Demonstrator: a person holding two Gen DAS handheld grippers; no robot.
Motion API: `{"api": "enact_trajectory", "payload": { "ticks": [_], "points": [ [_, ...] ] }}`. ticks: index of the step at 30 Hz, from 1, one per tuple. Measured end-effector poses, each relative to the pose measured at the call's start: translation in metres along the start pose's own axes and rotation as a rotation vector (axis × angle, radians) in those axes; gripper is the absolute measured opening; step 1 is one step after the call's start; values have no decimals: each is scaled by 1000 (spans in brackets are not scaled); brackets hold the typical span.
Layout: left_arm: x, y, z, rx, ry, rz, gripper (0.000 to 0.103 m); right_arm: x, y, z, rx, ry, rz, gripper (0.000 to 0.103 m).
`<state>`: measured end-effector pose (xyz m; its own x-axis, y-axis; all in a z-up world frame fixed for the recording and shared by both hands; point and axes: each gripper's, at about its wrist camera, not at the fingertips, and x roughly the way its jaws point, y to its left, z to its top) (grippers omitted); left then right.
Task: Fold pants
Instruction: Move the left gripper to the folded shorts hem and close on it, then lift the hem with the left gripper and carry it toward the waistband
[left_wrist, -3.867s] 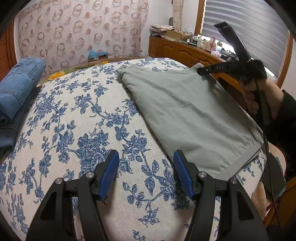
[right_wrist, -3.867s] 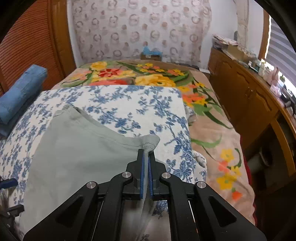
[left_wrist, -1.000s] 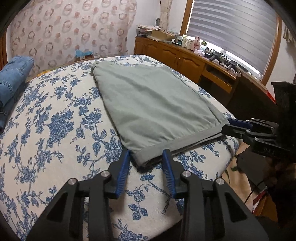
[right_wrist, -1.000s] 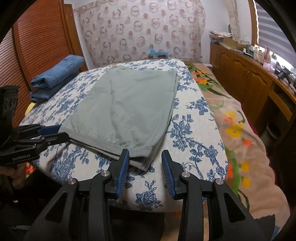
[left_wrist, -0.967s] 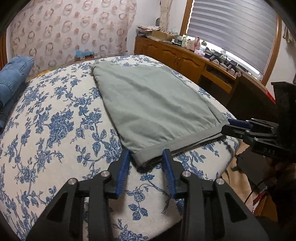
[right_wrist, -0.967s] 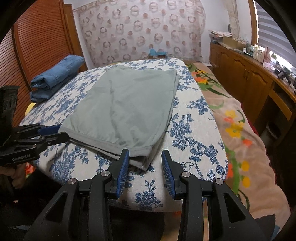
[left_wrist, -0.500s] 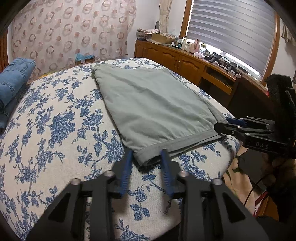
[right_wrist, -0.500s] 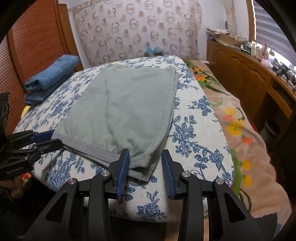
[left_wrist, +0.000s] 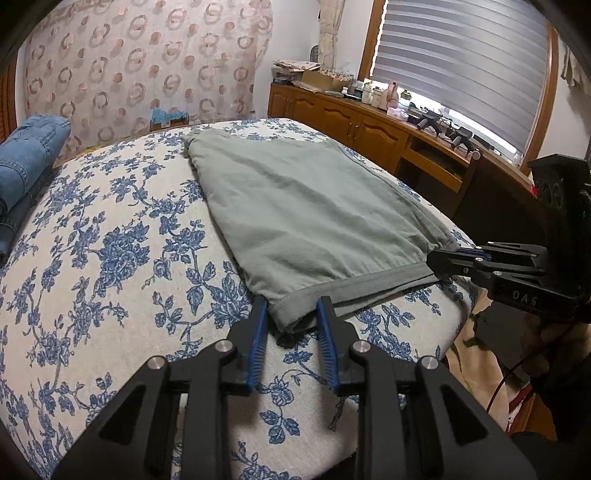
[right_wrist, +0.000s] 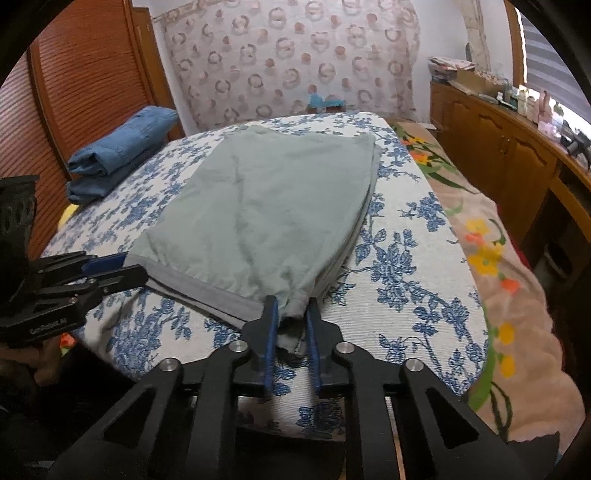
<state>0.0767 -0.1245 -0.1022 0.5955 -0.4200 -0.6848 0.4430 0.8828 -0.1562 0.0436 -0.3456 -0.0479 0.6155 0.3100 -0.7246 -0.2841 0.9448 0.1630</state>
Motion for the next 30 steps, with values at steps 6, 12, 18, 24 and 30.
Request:
{"api": "enact_trajectory", "payload": {
  "ticks": [6, 12, 18, 24, 30],
  "points": [
    [-12, 1, 8, -13, -41, -39, 7, -5, -3, 2, 31, -37, 40, 6],
    [-37, -2, 26, 30, -114, -31, 7, -24, 5, 18, -1, -96, 54, 6],
    [-66, 6, 48, 34, -188, -25, 6, -46, 20, 41, -61, -155, 62, 6],
    [-110, 12, 70, 44, -298, -6, 6, -72, 44, 75, -131, -242, 74, 6],
    [-150, 27, 91, 42, -392, 28, 6, -98, 77, 113, -208, -332, 107, 6]
  ]
}}
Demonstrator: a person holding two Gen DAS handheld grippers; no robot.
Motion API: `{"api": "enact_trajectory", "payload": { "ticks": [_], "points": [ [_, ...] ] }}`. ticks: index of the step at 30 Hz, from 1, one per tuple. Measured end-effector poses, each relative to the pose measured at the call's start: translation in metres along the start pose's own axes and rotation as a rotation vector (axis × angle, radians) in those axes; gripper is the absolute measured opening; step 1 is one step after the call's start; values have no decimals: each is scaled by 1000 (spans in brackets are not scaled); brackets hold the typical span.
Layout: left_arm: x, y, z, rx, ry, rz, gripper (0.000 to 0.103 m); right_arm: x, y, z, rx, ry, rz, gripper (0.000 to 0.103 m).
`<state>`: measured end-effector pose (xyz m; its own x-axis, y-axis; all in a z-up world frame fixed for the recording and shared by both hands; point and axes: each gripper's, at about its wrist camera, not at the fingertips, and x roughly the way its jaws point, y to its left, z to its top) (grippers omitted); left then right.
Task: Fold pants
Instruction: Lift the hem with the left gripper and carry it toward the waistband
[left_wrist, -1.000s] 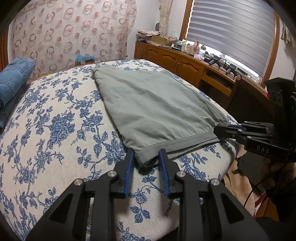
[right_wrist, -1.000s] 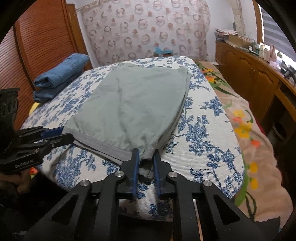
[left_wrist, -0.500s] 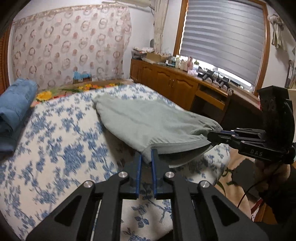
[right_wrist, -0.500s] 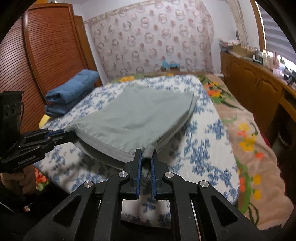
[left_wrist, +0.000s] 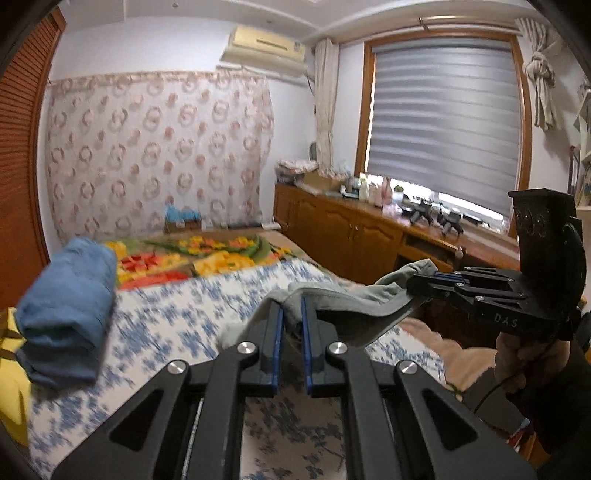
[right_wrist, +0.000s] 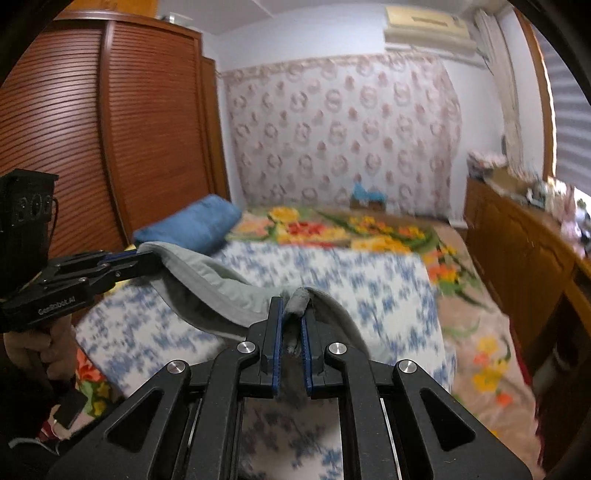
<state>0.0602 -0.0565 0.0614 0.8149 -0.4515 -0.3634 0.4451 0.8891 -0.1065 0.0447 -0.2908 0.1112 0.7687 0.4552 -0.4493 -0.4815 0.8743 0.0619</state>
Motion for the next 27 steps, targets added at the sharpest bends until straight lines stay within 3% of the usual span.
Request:
{"api": "enact_trajectory", "payload": {
  "ticks": [11, 17, 23, 27],
  "points": [
    [-46, 35, 24, -24, -114, 65, 6, -5, 39, 41, -73, -79, 71, 6],
    [-13, 67, -5, -72, -26, 85, 6, 36, 41, 25, -75, 0, 101, 6],
    [39, 98, -41, -129, 91, 107, 6, 111, 28, -7, -23, 144, 127, 6],
    [67, 113, -36, -146, 115, 122, 6, 151, 19, -4, -38, 200, 123, 6]
  ]
}}
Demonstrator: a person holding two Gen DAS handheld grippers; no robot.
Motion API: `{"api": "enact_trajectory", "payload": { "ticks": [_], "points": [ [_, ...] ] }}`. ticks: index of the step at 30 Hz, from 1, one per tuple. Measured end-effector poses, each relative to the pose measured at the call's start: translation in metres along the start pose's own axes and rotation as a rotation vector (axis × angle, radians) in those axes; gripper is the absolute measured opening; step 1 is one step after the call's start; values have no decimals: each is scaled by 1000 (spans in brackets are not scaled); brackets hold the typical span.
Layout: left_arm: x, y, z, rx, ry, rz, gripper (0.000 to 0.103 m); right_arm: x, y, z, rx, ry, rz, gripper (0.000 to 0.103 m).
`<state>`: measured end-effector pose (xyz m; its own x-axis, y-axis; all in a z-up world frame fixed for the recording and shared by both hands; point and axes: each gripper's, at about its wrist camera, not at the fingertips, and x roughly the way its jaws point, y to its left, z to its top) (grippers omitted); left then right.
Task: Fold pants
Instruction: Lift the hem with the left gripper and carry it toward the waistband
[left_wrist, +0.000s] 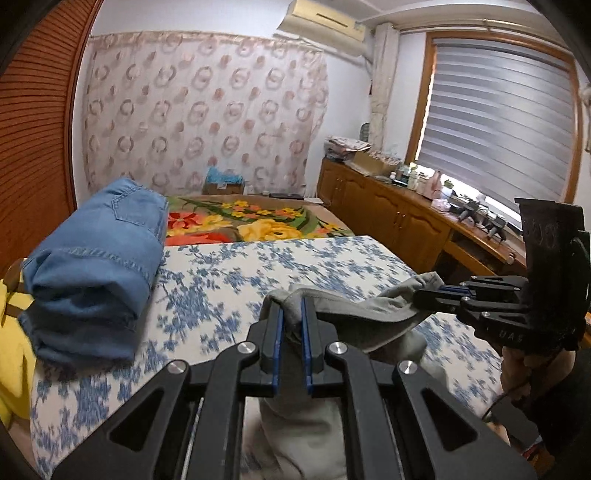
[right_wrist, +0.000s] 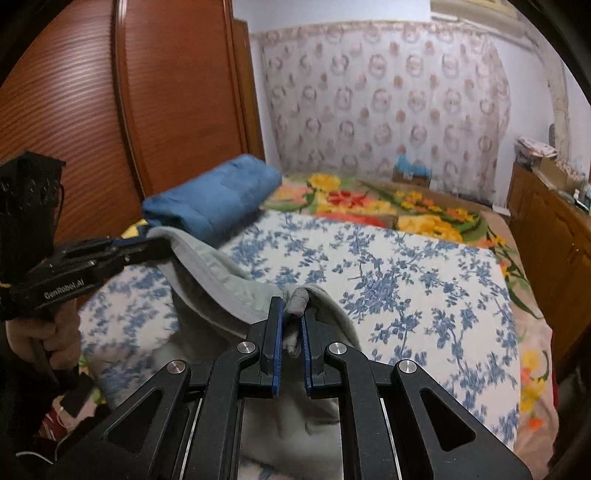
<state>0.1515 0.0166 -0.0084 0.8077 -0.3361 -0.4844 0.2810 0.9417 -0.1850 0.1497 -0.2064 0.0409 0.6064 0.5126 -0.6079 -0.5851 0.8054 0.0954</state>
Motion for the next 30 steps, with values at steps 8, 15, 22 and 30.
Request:
{"api": "enact_trajectory", "payload": {
  "ticks": [8, 15, 22, 30],
  "points": [
    [34, 6, 104, 39, -123, 23, 6, 32, -35, 99, -93, -89, -112, 6],
    [9, -13, 155, 134, -239, 43, 6, -2, -53, 151, -63, -263, -176, 6],
    [20, -3, 77, 152, -61, 88, 6, 17, -46, 95, -29, -125, -122, 6],
    [19, -7, -9, 82, 91, 72, 6, 44, -18, 4, -4, 55, -60, 6]
  ]
}}
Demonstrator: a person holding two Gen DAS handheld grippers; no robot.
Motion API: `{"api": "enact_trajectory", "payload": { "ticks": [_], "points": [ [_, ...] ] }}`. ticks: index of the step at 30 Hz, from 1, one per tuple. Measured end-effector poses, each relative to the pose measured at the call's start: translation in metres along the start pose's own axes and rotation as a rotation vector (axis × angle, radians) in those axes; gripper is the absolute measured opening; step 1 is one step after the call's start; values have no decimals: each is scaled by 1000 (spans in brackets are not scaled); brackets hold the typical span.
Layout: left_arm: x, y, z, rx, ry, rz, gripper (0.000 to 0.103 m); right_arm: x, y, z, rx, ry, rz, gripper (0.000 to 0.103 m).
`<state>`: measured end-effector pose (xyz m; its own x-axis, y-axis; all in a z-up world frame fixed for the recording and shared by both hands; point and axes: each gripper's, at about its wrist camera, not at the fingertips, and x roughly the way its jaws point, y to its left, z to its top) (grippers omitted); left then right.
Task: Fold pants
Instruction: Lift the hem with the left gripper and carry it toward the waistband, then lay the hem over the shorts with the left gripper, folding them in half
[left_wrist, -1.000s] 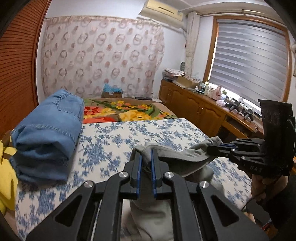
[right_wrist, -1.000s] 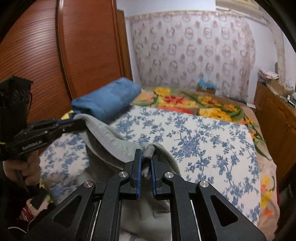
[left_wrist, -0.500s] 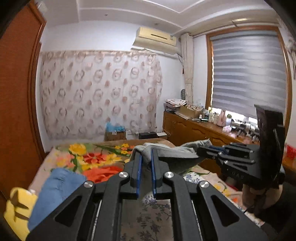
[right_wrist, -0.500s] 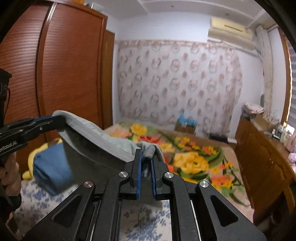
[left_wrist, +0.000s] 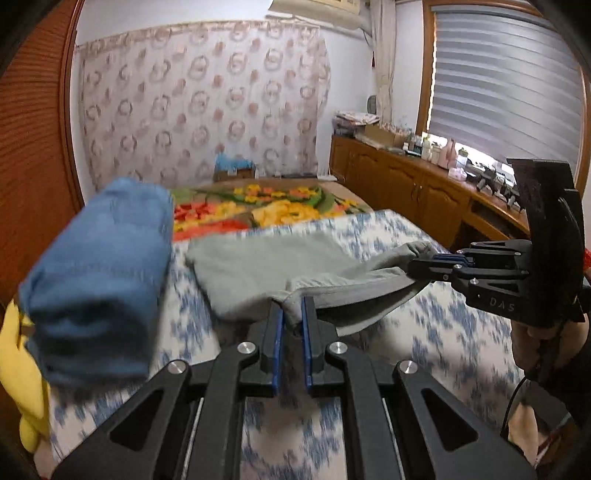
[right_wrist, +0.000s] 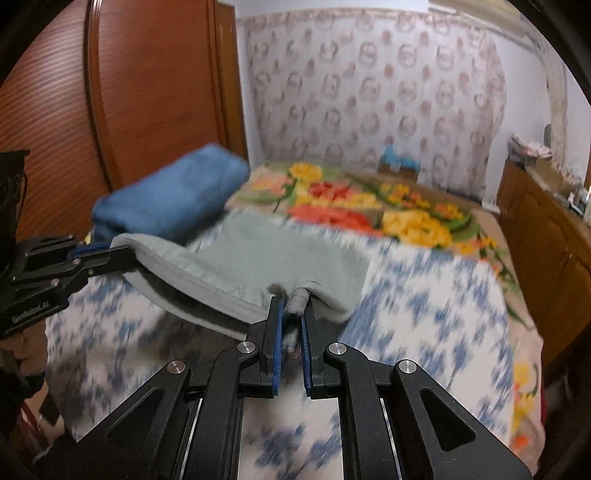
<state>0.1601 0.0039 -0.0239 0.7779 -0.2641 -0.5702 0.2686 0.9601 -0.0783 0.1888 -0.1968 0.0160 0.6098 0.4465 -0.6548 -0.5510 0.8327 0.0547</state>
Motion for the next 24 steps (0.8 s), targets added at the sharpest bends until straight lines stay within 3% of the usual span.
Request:
{"api": "enact_trajectory", "payload": {
  "ticks": [13, 24],
  "points": [
    [-21, -20, -62, -13, 80, -29, 6, -14, 21, -59, 74, 57, 30, 6],
    [-11, -20, -100, -43, 152, -25, 7, -1, 27, -98, 124, 83, 24, 7]
  ]
}}
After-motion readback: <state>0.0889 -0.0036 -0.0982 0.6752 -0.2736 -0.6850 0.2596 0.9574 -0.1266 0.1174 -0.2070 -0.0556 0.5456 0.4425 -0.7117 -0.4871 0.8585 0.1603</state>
